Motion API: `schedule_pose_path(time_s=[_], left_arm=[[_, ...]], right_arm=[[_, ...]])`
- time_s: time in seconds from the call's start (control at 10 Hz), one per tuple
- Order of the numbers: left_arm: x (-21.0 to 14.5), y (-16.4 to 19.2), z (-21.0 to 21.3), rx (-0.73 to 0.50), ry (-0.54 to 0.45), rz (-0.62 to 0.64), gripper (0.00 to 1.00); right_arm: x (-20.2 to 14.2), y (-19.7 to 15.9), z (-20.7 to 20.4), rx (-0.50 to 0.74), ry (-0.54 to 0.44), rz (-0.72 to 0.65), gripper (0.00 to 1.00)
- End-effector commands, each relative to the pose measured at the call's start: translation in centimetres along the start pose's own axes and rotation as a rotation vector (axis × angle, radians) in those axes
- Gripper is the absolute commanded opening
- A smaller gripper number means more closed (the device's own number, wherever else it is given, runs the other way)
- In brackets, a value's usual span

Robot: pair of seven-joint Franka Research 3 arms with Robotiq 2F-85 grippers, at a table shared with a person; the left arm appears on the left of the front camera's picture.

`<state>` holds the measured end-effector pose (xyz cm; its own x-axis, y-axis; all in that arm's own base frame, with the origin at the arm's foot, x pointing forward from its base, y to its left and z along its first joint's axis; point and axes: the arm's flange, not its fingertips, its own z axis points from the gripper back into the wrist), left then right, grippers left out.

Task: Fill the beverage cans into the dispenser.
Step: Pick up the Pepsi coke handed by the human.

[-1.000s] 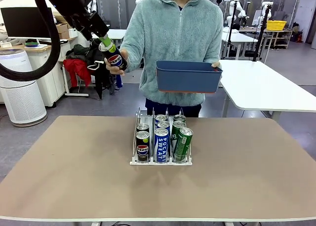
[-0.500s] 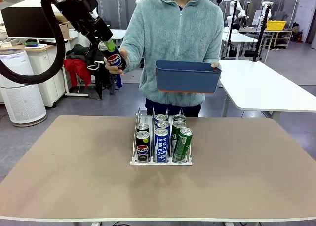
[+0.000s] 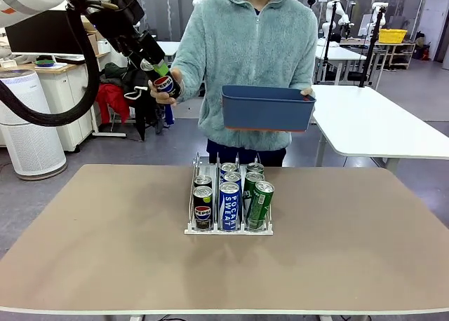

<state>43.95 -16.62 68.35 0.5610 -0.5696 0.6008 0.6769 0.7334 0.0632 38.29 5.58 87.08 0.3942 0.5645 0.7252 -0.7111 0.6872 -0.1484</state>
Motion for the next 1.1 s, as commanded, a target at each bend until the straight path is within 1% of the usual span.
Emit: schedule_pose_path(time_s=[0.0, 0.3, 0.4, 0.5, 0.7, 0.8, 0.9, 1.0], left_arm=[[-0.7, 0.6, -0.7, -0.031, -0.048, -0.03, 1.0], [-0.5, 1.1, -1.5, -0.043, -0.073, -0.049, 1.0], [-0.5, 1.1, -1.4, -0.066, -0.059, -0.012, 1.0], [0.2, 0.7, -0.8, -0.004, -0.032, -0.027, 1.0], [0.2, 0.7, -0.8, -0.004, -0.032, -0.027, 1.0], [0.2, 0.7, -1.1, -0.013, -0.035, -0.02, 1.0], [0.4, 0.7, -0.8, -0.053, -0.023, -0.058, 1.0], [0.4, 0.8, -1.3, -0.059, -0.026, -0.071, 1.0]], right_arm=[[0.0, 0.1, 0.0, 0.006, 0.003, 0.012, 1.0], [0.0, 0.1, 0.0, 0.006, 0.003, 0.012, 1.0], [0.0, 0.1, 0.0, 0.006, 0.003, 0.012, 1.0], [0.0, 0.1, 0.0, 0.006, 0.003, 0.012, 1.0], [0.0, 0.1, 0.0, 0.006, 0.003, 0.012, 1.0], [0.0, 0.1, 0.0, 0.006, 0.003, 0.012, 1.0], [0.0, 0.1, 0.0, 0.006, 0.003, 0.012, 1.0], [0.0, 0.1, 0.0, 0.006, 0.003, 0.012, 1.0]])
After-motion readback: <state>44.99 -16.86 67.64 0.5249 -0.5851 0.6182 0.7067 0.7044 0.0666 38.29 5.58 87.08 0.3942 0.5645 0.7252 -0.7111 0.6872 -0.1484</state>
